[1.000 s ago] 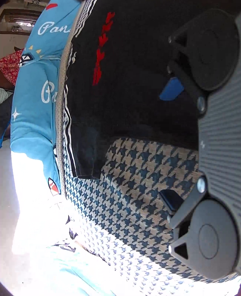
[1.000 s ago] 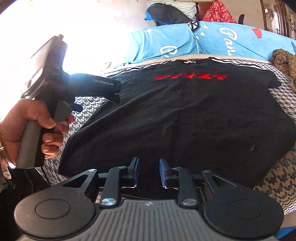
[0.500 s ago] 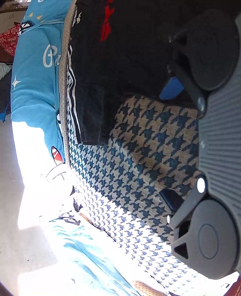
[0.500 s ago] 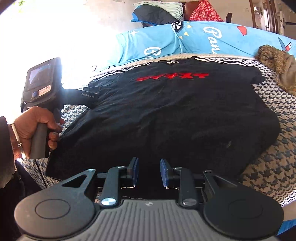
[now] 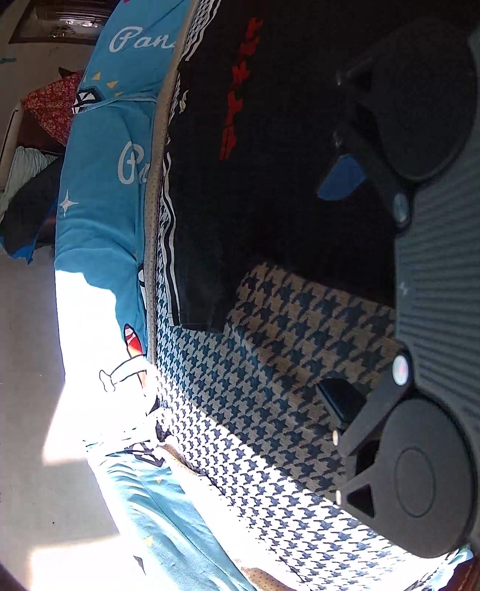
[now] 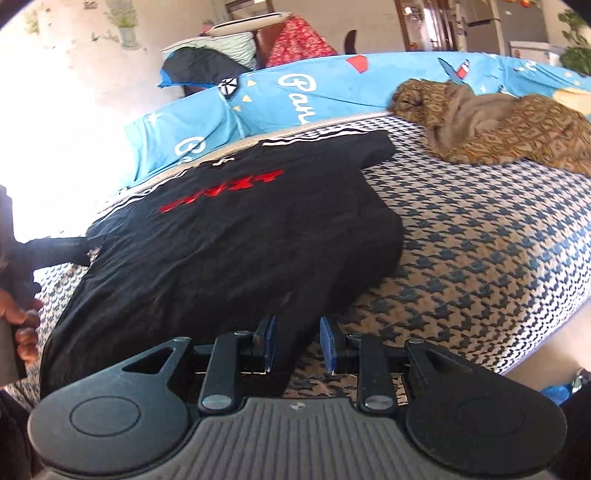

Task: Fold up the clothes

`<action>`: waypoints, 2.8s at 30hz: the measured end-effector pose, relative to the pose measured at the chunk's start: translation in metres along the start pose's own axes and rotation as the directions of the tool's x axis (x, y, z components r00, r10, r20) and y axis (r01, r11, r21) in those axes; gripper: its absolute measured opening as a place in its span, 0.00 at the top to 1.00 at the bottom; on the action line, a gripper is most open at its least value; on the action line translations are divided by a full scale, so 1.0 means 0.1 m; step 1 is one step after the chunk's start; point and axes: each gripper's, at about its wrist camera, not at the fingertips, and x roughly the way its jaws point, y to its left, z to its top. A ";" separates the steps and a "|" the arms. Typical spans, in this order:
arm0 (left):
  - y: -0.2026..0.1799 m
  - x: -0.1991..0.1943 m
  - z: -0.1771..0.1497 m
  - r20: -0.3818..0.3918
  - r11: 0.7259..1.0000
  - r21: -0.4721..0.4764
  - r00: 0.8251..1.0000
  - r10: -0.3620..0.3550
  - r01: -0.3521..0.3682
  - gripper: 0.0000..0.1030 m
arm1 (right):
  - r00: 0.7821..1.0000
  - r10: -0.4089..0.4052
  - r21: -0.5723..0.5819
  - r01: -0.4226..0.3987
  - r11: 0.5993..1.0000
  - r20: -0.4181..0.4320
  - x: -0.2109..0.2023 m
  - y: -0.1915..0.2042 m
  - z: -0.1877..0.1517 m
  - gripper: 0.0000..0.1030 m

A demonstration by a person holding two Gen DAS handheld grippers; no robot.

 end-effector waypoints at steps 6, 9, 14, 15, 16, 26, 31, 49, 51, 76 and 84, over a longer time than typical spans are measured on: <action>-0.17 -0.29 -0.26 -0.009 0.990 0.067 0.992 -0.125 0.125 0.00 | 1.000 0.004 0.155 0.001 0.988 -0.030 0.09 -0.20 0.02 0.74; -0.26 -0.32 -0.38 -0.035 0.982 0.108 0.988 -0.152 0.155 0.00 | 1.000 0.008 0.193 -0.004 0.981 -0.020 0.14 -0.23 0.03 0.71; -0.31 -0.30 -0.46 -0.056 0.979 0.126 0.987 -0.152 0.158 0.00 | 1.000 0.009 0.201 -0.010 0.980 0.004 0.21 -0.20 0.06 0.71; -0.30 -0.29 -0.46 -0.057 0.979 0.124 0.987 -0.153 0.159 0.00 | 1.000 0.007 0.194 -0.009 0.981 0.008 0.22 -0.18 0.07 0.72; -0.30 -0.28 -0.45 -0.057 0.980 0.119 0.987 -0.153 0.159 0.00 | 1.000 0.001 0.183 -0.004 0.983 0.014 0.23 -0.16 0.08 0.79; -0.18 -0.22 -0.39 -0.066 0.988 0.054 0.988 -0.138 0.141 0.00 | 0.987 -0.038 -0.182 0.066 0.981 0.156 0.38 0.50 0.32 0.90; -0.11 -0.20 -0.38 -0.069 0.991 0.034 0.989 -0.128 0.130 0.00 | 0.990 0.062 -0.381 -0.009 0.924 0.128 0.66 0.91 0.36 0.78; -0.12 -0.20 -0.40 -0.072 0.990 0.033 0.989 -0.132 0.135 0.00 | 0.994 0.012 -0.071 -0.004 0.997 0.109 0.36 0.28 0.35 0.77; -0.11 -0.20 -0.40 -0.072 0.991 0.034 0.989 -0.130 0.133 0.00 | 0.993 0.001 -0.065 0.006 0.998 0.117 0.40 0.24 0.39 0.77; -0.14 -0.10 -0.42 -0.097 0.993 0.053 0.990 -0.104 0.109 0.00 | 0.996 0.054 -0.189 -0.040 0.981 0.070 0.98 0.37 0.47 0.77; -0.13 -0.10 -0.42 -0.095 0.992 0.065 0.990 -0.101 0.107 0.00 | 0.994 0.068 -0.160 -0.053 0.986 0.090 0.87 0.35 0.49 0.92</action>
